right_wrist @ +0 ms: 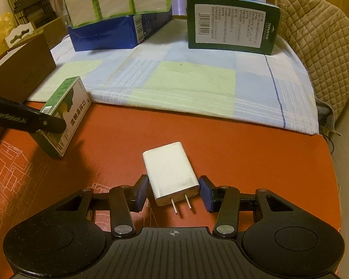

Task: Organize rigid objects
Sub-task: 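Grasp the white plug adapter with the right tool while the left tool grasps the green box, then lift and carry the plug adapter and green box over the shoebox with both tools, then lower and release the plug adapter with the right tool while the left tool releases the green box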

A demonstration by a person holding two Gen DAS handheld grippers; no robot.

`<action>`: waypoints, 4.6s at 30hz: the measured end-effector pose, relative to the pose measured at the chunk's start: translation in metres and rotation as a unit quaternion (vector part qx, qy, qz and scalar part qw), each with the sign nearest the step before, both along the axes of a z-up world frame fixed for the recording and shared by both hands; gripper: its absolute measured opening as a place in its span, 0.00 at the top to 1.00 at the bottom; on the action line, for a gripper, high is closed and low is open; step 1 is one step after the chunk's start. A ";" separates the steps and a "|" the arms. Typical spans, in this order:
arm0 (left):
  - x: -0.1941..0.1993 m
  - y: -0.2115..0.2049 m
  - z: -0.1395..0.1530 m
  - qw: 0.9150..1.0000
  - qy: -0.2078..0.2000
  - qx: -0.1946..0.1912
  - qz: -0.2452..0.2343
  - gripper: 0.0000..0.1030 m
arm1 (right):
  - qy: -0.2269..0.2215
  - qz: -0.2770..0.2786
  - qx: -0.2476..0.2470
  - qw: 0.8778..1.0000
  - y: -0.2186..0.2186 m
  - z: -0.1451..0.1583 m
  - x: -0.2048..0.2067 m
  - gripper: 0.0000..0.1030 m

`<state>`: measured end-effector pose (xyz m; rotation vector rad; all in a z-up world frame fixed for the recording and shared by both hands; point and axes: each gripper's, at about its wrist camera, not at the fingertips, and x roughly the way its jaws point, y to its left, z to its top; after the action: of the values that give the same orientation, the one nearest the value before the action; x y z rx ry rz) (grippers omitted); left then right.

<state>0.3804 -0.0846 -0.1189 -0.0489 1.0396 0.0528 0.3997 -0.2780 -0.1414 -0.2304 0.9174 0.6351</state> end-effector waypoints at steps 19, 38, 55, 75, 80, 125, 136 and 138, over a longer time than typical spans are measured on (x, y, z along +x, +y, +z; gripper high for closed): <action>-0.098 0.008 0.010 0.999 0.046 -0.018 0.013 0.75 | 0.029 0.066 0.005 0.997 0.007 0.000 -0.059 0.57; -0.068 0.001 0.006 0.999 0.031 0.012 -0.014 0.75 | 0.028 0.082 -0.013 0.996 0.026 0.001 -0.050 0.52; -0.100 0.011 0.014 1.000 0.021 0.003 -0.015 0.75 | 0.041 0.086 -0.020 0.995 0.036 0.007 -0.078 0.63; -0.178 0.101 0.118 0.995 -0.095 -0.030 0.025 0.75 | 0.023 0.127 0.077 0.989 0.125 0.094 -0.133 0.63; -0.193 0.142 0.140 0.991 -0.122 -0.018 0.048 0.75 | 0.015 0.160 0.113 0.981 0.171 0.119 -0.147 0.63; 0.003 0.382 0.082 0.995 -0.067 0.018 0.072 0.66 | 0.001 0.086 0.000 0.996 0.472 0.064 -0.023 0.63; -0.009 0.391 0.090 0.995 -0.080 0.005 0.061 0.46 | 0.002 0.070 0.035 0.997 0.469 0.074 -0.021 0.62; -0.013 0.392 0.090 0.995 -0.080 0.007 0.059 0.45 | 0.011 0.066 0.039 0.997 0.465 0.074 -0.022 0.61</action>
<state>0.3671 0.3075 -0.0291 -0.0998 0.8752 0.1604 0.3779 0.1873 -0.0676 -0.2154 0.9011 0.7965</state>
